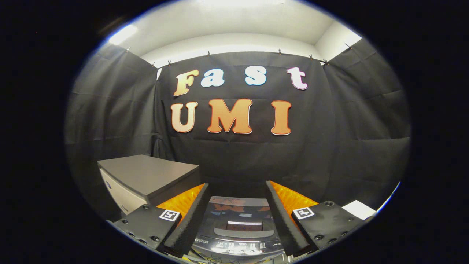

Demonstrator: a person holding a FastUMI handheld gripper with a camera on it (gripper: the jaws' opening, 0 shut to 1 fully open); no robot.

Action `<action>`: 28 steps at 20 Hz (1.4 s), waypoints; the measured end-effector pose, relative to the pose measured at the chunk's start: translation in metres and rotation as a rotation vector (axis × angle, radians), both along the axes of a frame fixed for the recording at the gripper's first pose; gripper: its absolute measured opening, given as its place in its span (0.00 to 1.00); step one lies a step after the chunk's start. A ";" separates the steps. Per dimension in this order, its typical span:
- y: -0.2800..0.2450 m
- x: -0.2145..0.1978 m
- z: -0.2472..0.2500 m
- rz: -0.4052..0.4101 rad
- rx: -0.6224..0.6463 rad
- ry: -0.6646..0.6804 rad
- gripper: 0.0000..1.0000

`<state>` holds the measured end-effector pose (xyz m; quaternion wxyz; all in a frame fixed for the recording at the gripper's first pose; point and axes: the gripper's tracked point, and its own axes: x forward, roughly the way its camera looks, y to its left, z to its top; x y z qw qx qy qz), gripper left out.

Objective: Put the clothes into the washing machine and then close the washing machine lid.

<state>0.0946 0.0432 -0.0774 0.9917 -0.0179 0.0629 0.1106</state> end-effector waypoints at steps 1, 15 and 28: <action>-0.001 -0.013 0.007 0.002 0.000 -0.013 0.97; -0.003 -0.106 0.031 -0.036 0.040 -0.026 0.97; -0.004 -0.105 0.030 -0.044 0.022 -0.038 0.97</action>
